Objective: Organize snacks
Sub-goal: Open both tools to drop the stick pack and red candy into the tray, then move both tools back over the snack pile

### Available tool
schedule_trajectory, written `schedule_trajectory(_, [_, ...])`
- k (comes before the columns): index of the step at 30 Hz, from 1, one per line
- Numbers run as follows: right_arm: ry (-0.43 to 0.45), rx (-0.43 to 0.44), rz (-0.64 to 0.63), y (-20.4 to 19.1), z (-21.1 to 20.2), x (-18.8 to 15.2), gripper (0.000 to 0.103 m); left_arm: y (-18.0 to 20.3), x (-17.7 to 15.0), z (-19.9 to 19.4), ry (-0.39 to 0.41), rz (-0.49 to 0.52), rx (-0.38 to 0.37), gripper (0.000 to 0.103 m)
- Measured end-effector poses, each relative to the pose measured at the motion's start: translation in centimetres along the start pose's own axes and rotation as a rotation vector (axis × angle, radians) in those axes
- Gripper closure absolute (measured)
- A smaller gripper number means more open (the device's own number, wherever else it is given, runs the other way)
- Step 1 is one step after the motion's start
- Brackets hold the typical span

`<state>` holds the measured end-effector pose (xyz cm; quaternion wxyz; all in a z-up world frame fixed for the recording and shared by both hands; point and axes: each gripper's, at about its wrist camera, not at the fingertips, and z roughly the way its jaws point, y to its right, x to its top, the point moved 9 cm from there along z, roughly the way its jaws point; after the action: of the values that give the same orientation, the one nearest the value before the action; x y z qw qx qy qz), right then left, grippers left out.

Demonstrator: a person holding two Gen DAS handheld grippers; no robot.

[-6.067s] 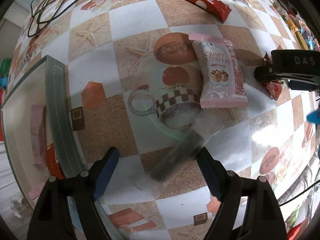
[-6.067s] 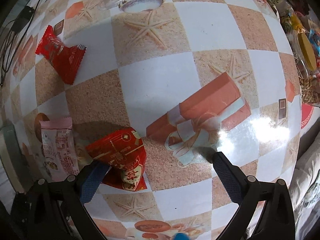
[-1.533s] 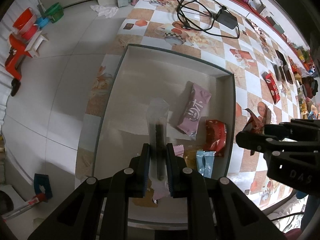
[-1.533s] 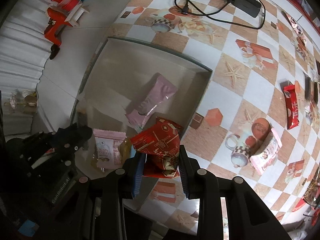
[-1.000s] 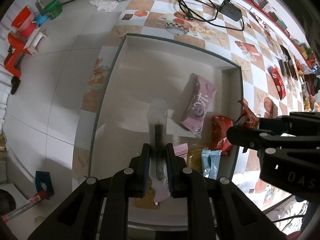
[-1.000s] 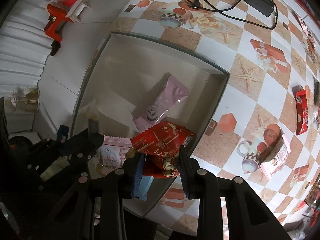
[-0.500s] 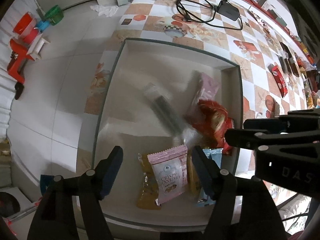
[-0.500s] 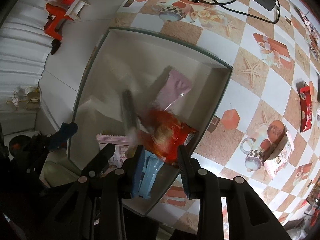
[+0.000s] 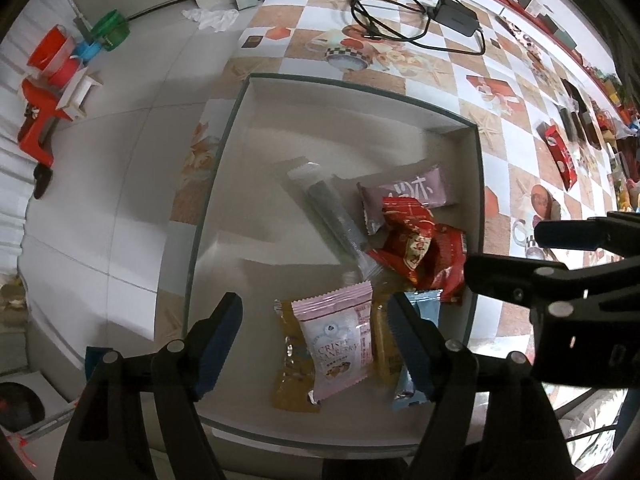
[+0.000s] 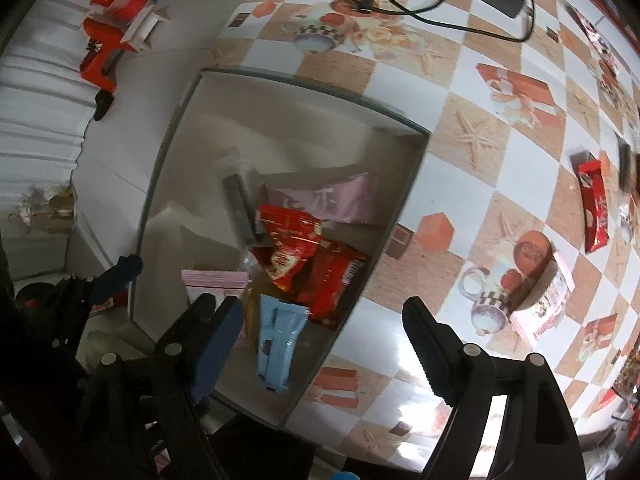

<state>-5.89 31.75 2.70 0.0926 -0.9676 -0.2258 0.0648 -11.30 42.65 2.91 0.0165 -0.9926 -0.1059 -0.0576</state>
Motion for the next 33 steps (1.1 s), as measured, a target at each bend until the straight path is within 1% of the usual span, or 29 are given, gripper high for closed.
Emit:
schedule_trajectory(1, [0.001, -0.002, 0.006, 0.2, 0.0, 0.0, 0.020, 0.1, 0.0, -0.1, 0.001, 0.003, 0.001, 0.025])
schedule_trajectory(3, [0.006, -0.008, 0.020, 0.8, -0.2, -0.2, 0.002, 0.5, 0.1, -0.2, 0.002, 0.013, 0.004, 0.025])
schedule_trajectory(4, [0.020, -0.008, 0.030, 1.2, -0.5, -0.2, 0.000, 0.7, 0.2, -0.3, 0.003, 0.019, 0.005, 0.025])
schedule_trajectory(11, [0.020, 0.005, 0.090, 3.9, -1.1, -1.4, 0.000, 2.6, 0.5, -0.5, 0.003, 0.063, 0.005, 0.025])
schedule_trajectory(16, [0.005, 0.006, 0.177, 7.3, -0.9, -3.3, 0.000, 4.5, 0.6, -0.5, 0.000, 0.111, 0.003, 0.025])
schedule_trajectory(28, [-0.021, 0.003, 0.407, 15.8, -0.9, -8.4, 0.000, 11.8, 1.0, -0.1, -0.017, 0.278, -0.021, 0.024])
schedule_trajectory(33, [-0.031, -0.003, 0.472, 18.6, -0.9, -10.2, 0.000, 14.5, 1.1, 0.2, -0.027, 0.326, -0.031, 0.024])
